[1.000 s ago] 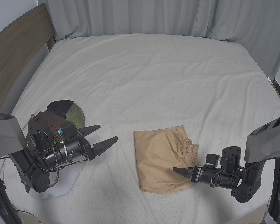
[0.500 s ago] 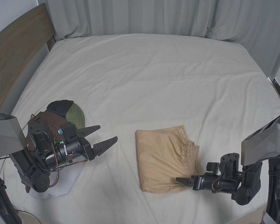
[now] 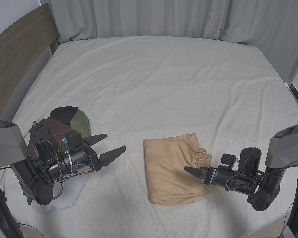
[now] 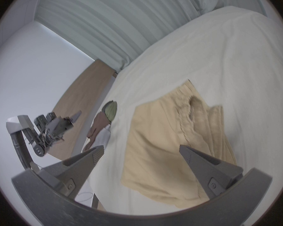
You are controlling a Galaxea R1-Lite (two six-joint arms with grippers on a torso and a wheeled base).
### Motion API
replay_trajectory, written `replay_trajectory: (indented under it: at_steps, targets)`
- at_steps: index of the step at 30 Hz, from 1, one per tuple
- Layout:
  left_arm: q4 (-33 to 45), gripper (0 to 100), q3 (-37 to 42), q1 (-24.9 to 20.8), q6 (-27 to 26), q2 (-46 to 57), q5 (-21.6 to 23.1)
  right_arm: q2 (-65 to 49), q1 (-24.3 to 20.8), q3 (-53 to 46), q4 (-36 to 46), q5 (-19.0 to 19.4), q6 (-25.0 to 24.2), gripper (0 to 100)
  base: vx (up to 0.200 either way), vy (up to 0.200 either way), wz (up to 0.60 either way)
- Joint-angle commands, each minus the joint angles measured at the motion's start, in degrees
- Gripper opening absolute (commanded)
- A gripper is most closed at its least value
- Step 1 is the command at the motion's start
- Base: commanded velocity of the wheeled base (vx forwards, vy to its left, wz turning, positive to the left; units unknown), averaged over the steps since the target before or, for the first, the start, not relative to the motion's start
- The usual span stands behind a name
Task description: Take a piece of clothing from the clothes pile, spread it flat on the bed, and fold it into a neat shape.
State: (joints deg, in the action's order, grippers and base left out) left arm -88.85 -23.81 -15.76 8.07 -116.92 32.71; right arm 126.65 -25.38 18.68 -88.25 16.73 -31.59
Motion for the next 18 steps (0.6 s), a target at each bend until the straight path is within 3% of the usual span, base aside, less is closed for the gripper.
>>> replay_trajectory:
  at_steps: [1, 10, 18]
  targets:
    - [-0.01, 100, -0.01, -0.06, 0.02, -0.15, -0.01, -1.67, -0.02, 2.59, -0.17, -0.03, -0.76, 100, 0.0, 0.0, 0.0]
    - [-0.1, 100, -0.1, -0.06, 0.02, -0.06, -0.01, 3.96, 0.86, 6.99, -0.35, -0.29, -1.11, 100, 0.0, 0.0, 0.0]
    - [-0.1, 100, -0.1, -0.06, 0.02, -0.06, -0.01, 7.39, 1.74, 10.94, -0.52, -5.65, -2.25, 100, 0.0, 0.0, 0.0]
